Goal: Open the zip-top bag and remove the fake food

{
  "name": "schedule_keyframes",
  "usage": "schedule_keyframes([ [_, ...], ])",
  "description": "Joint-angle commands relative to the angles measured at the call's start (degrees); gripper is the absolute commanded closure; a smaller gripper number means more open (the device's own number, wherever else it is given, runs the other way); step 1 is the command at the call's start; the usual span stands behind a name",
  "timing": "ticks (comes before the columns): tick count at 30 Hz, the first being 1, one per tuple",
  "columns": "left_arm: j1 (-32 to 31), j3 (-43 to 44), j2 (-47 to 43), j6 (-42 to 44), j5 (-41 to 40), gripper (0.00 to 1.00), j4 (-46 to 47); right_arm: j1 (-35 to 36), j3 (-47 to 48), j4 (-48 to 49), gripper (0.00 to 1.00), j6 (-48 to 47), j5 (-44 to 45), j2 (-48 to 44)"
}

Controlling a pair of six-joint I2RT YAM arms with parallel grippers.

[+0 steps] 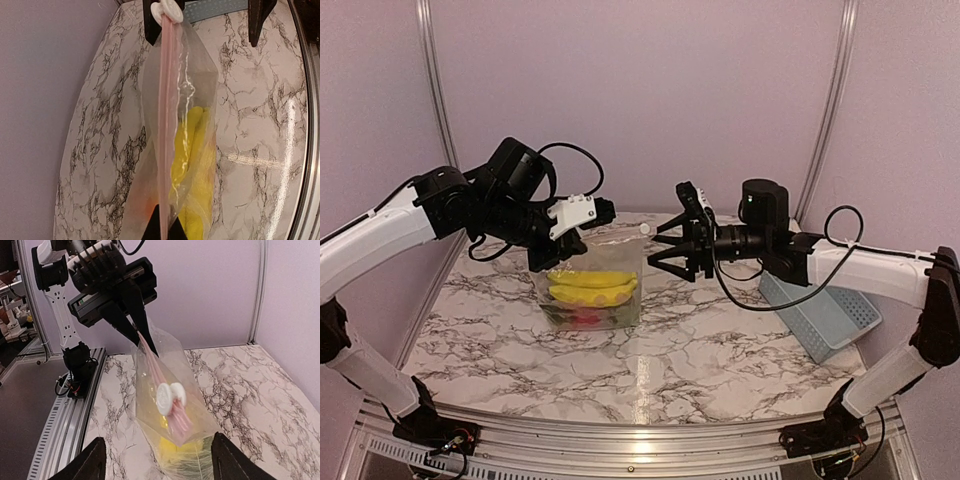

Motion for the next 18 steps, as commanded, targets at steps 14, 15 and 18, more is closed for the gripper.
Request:
schedule_keyframes([
  [14, 0.0, -5.7, -5.5, 1.5, 1.2, 1.00, 9.2, 1.5, 4.8, 3.1, 0.60, 0.8, 0.2, 1.5],
  [15, 0.0, -5.9, -5.5, 1.5, 1.1, 1.00, 9.3, 1.6, 5.0, 2.8, 0.64, 0.7, 0.1, 1.6],
  [18, 0.0, -6.3, -5.4, 1.5, 0.9, 1.00, 9.3, 1.8, 6.0, 1.4, 0.90, -0.3, 0.2, 2.0],
])
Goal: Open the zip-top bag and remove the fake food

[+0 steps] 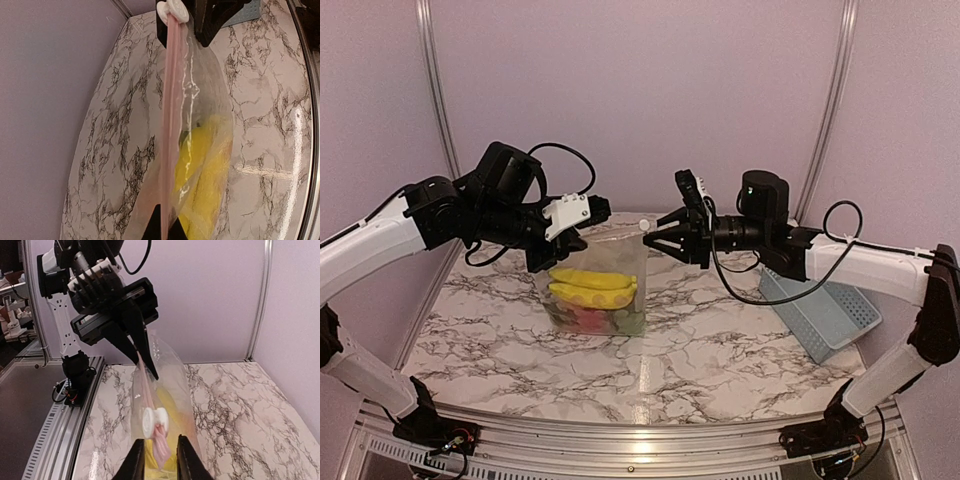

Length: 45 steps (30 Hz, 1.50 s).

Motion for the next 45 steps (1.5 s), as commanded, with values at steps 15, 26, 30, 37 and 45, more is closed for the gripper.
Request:
schedule_keyframes([
  [15, 0.0, -6.8, -7.3, -10.3, 11.9, 0.06, 21.4, 2.0, 3.7, -3.1, 1.00, -2.6, 2.9, 0.8],
  [26, 0.0, -3.8, -1.7, -13.6, 20.2, 0.02, 27.4, 2.1, 3.5, -3.6, 1.00, -2.4, 2.7, -0.2],
  [30, 0.0, 1.9, 3.9, -12.3, 22.9, 0.11, 21.7, 2.1, 3.5, -3.7, 1.00, -2.5, 2.7, -0.4],
  [37, 0.0, 4.4, 8.5, -11.5, 23.8, 0.34, 21.6, 2.1, 3.3, -3.8, 1.00, -2.4, 3.0, -0.5],
  [45, 0.0, 6.4, 10.7, -8.6, 23.1, 0.67, 18.1, 2.1, 3.2, -3.8, 1.00, -2.5, 3.3, -0.5],
])
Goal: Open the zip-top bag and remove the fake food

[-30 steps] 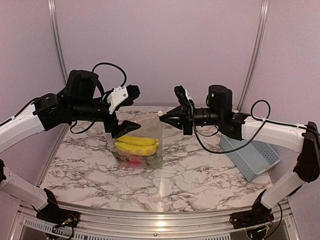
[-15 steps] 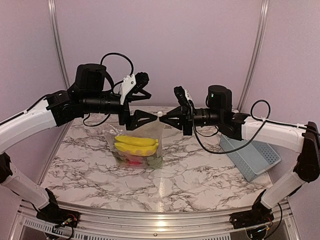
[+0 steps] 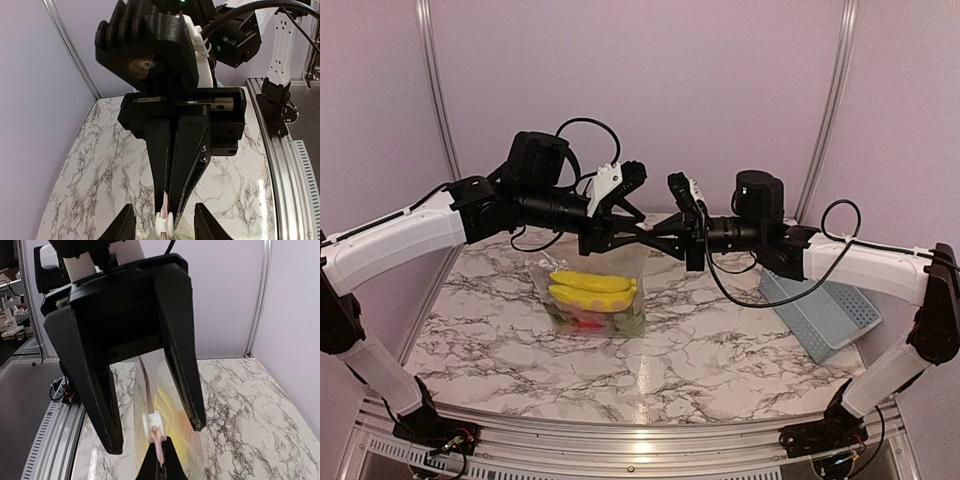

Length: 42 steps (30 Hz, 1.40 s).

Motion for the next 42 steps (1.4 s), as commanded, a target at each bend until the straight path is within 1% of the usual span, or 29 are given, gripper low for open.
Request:
schedule_keyframes([
  [1, -0.1, 3.0, 1.2, 2.7, 0.2, 0.72, -4.4, 0.6, 1.9, -0.9, 1.00, -0.2, 1.1, -1.1],
  [4, -0.1, 3.5, 1.5, 3.0, -0.6, 0.86, -5.6, 0.6, 1.8, -0.9, 1.00, -0.2, 1.2, -1.1],
  [7, -0.1, 3.5, 1.3, 3.7, -1.8, 0.93, -6.7, 0.6, 1.5, -0.8, 1.00, -0.1, 2.0, -1.4],
  [9, 0.1, 2.8, 0.4, 4.0, -3.2, 0.94, -6.8, 0.6, 1.0, -0.4, 1.00, 0.1, 3.0, -1.7],
  [15, 2.0, -0.5, -3.4, 4.2, -7.3, 0.95, -6.4, 0.6, -0.6, 1.3, 1.00, 0.9, 5.4, -2.5],
  [23, 5.3, -5.3, -8.3, 3.6, -8.5, 0.95, -6.7, 0.0, -2.6, 4.7, 1.00, 3.2, 8.8, -3.6],
  [32, 8.8, -10.8, -13.9, 1.8, -10.5, 0.96, -5.8, -4.2, -6.1, 9.9, 1.00, 7.6, 8.5, -5.5],
  [35, 10.2, -12.6, -16.3, 0.8, -12.8, 0.96, -5.9, -6.1, -7.1, 11.3, 1.00, 9.3, 8.2, -5.9],
  [42, 13.3, -16.2, -20.7, -2.1, -17.3, 0.96, -6.5, -8.0, -7.9, 11.7, 1.00, 9.0, 9.0, -5.9],
])
